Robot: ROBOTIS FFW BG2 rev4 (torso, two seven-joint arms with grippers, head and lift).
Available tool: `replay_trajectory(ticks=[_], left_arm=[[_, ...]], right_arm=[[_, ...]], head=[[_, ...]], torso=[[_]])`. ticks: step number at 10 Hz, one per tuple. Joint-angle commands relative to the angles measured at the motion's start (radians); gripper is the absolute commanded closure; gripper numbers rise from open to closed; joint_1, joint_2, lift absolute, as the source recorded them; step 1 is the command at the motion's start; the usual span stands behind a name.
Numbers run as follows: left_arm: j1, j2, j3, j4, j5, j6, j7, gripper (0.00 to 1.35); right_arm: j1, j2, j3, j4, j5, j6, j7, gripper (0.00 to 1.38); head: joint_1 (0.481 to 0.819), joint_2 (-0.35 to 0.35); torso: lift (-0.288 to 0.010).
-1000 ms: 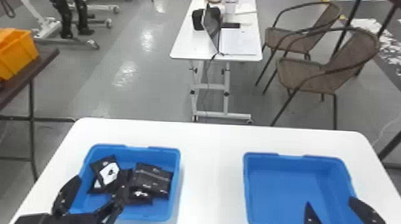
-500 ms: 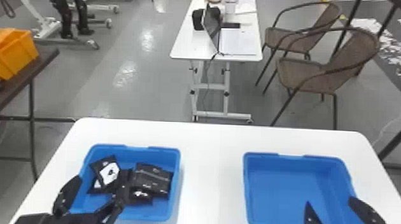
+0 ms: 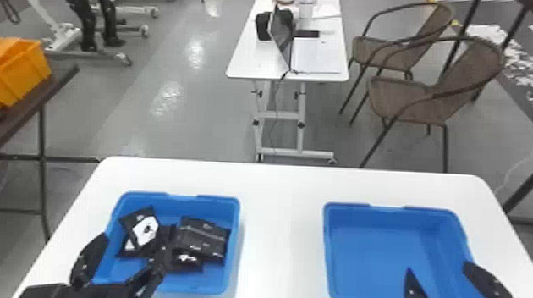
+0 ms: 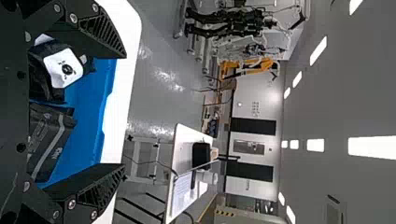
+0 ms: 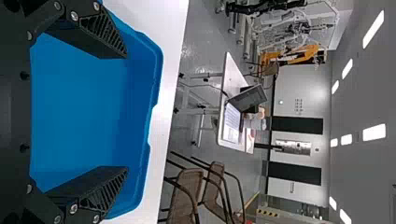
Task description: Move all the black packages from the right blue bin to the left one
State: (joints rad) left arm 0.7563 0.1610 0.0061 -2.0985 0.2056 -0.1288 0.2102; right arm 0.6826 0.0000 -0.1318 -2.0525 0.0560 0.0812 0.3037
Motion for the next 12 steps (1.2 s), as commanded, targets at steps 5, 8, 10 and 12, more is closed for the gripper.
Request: replay_trajectory(ticks=[5, 8, 10, 12], left_arm=[[0.000, 0.000, 0.002, 0.000, -0.002, -0.002, 0.000, 0.21], [-0.003, 0.000, 0.002, 0.005, 0.000, -0.005, -0.005, 0.21], [-0.005, 0.000, 0.002, 0.006, 0.000, -0.008, -0.006, 0.21], [-0.008, 0.000, 0.003, 0.011, 0.006, -0.008, -0.009, 0.20]], right_arm=[[0.000, 0.001, 0.000, 0.000, -0.002, 0.002, 0.000, 0.17], [0.000, 0.001, 0.000, 0.002, -0.002, 0.002, 0.000, 0.17], [-0.002, 0.001, 0.001, 0.003, -0.004, 0.002, 0.002, 0.17], [-0.003, 0.001, 0.000, 0.003, -0.004, 0.002, 0.003, 0.17]], head=[[0.695, 0.079], [0.695, 0.078], [0.695, 0.078], [0.695, 0.078]], torso=[[-0.040], [-0.040], [-0.040], [-0.040]])
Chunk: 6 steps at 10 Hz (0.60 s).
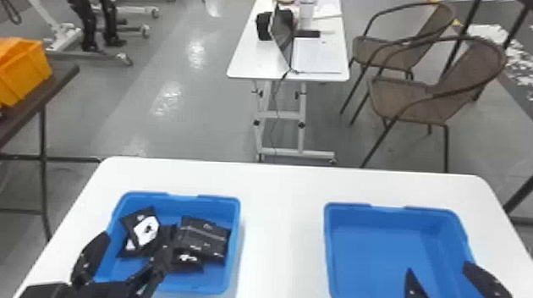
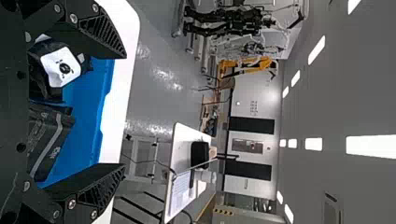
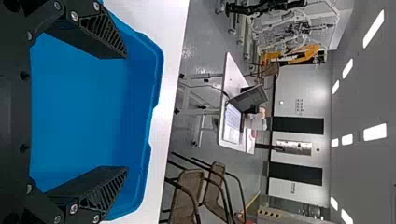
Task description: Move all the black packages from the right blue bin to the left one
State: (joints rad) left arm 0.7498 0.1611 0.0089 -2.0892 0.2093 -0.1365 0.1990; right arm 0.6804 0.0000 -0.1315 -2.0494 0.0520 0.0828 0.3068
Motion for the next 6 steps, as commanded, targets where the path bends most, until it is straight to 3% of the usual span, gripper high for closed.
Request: replay_trajectory(ticks=[1, 6], left_arm=[[-0.007, 0.000, 0.003, 0.012, 0.009, -0.006, -0.016, 0.20], [-0.010, -0.011, 0.006, 0.017, 0.007, -0.009, -0.029, 0.20]], right_arm=[[-0.001, 0.001, 0.000, 0.002, -0.001, 0.000, 0.002, 0.17], [-0.002, 0.001, 0.000, 0.003, -0.004, 0.003, 0.005, 0.17]], head=[[0.695, 0.079], [0.695, 0.078]], torso=[[-0.040], [-0.040]])
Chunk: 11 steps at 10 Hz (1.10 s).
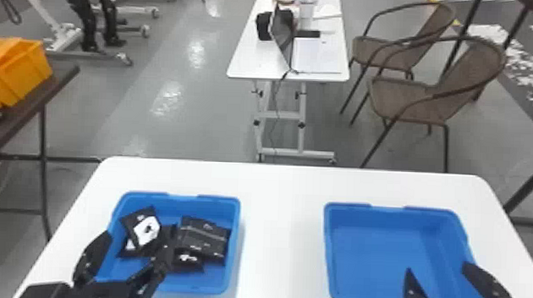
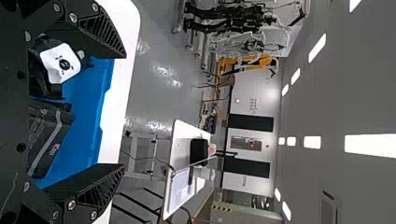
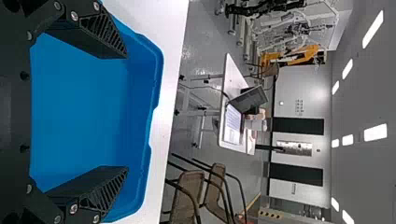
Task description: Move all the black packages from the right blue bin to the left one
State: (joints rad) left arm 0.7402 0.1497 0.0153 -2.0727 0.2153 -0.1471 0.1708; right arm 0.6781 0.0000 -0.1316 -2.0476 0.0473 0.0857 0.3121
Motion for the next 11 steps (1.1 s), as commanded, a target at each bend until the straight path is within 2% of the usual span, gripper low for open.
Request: replay_trajectory(ticks=[1, 6, 7, 8, 9, 10, 11], left_arm=[[-0.001, -0.001, 0.000, 0.000, 0.001, 0.000, -0.002, 0.20], [-0.004, -0.001, 0.002, 0.009, 0.006, -0.009, -0.010, 0.20], [-0.009, -0.001, 0.002, 0.020, 0.035, -0.011, -0.025, 0.18], [-0.035, -0.001, -0.015, 0.062, 0.154, -0.003, -0.062, 0.17], [-0.048, -0.006, -0.023, 0.091, 0.174, -0.035, -0.080, 0.17], [-0.067, -0.004, -0.009, 0.095, 0.153, -0.049, -0.123, 0.17], [-0.110, 0.001, -0.008, 0.125, 0.190, -0.046, -0.201, 0.17]], right_arm=[[0.000, 0.001, 0.000, 0.001, 0.000, 0.000, 0.001, 0.17], [-0.002, 0.001, 0.000, 0.001, -0.001, 0.000, 0.005, 0.17], [-0.003, 0.001, 0.000, 0.001, -0.001, 0.000, 0.007, 0.17], [-0.003, 0.001, 0.001, 0.003, -0.001, 0.000, 0.009, 0.17], [-0.006, 0.001, 0.000, 0.004, -0.003, 0.000, 0.012, 0.17], [-0.006, 0.001, 0.000, 0.004, -0.003, 0.002, 0.012, 0.17], [-0.006, 0.001, 0.000, 0.004, -0.003, 0.003, 0.012, 0.17]], head=[[0.695, 0.078], [0.695, 0.079], [0.695, 0.079], [0.695, 0.078], [0.695, 0.070], [0.695, 0.061], [0.695, 0.053]], torso=[[-0.040], [-0.040], [-0.040], [-0.040], [-0.040], [-0.040], [-0.040]])
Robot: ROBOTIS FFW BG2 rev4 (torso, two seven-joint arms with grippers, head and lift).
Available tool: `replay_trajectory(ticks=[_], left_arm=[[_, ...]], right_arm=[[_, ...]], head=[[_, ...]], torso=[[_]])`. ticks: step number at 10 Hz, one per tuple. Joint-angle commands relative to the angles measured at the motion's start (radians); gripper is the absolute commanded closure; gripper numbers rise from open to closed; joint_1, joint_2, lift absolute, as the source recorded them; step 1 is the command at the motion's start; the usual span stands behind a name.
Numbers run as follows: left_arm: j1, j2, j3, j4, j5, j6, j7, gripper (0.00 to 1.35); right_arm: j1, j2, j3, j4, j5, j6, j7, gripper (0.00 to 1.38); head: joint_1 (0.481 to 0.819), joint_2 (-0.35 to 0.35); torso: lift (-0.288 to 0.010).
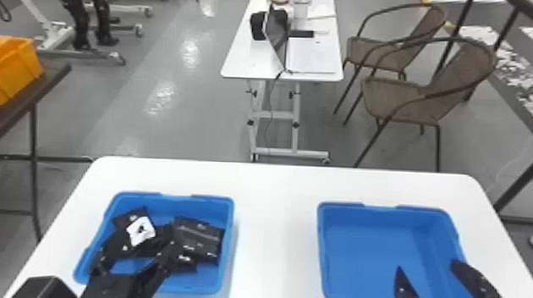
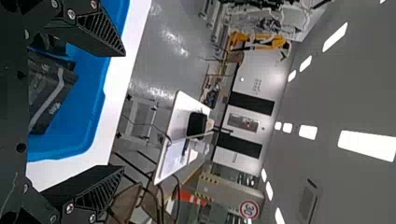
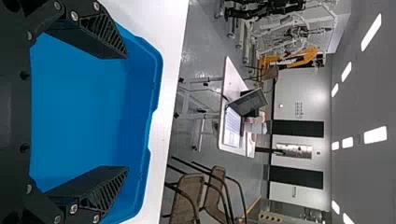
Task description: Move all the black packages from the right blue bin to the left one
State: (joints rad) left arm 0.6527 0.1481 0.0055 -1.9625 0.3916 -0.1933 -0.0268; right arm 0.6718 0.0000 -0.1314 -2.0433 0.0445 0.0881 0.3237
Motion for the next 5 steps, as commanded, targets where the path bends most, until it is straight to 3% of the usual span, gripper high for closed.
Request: replay_trajectory(ticks=[1, 2, 3, 4, 5], left_arm=[[-0.079, 0.004, -0.022, 0.065, 0.112, -0.018, -0.067, 0.17], [-0.165, 0.002, -0.067, 0.100, 0.254, -0.055, -0.099, 0.17], [-0.268, -0.007, -0.070, 0.108, 0.325, -0.028, -0.173, 0.17], [-0.338, -0.009, -0.099, 0.102, 0.354, -0.029, -0.163, 0.17], [-0.398, -0.016, -0.137, 0.105, 0.444, -0.077, -0.165, 0.17]], right_arm=[[-0.001, 0.001, 0.000, -0.002, 0.002, 0.004, 0.000, 0.17], [-0.004, 0.001, 0.001, 0.000, 0.002, 0.007, 0.000, 0.17], [-0.012, 0.001, 0.006, 0.000, 0.006, 0.016, 0.008, 0.17], [-0.024, 0.001, 0.012, 0.003, 0.006, 0.027, 0.015, 0.17], [-0.035, 0.001, 0.023, 0.006, 0.006, 0.035, 0.017, 0.17]], head=[[0.695, 0.039], [0.695, 0.029], [0.695, 0.010], [0.695, -0.009], [0.695, -0.018]], torso=[[-0.040], [-0.040], [-0.040], [-0.040], [-0.040]])
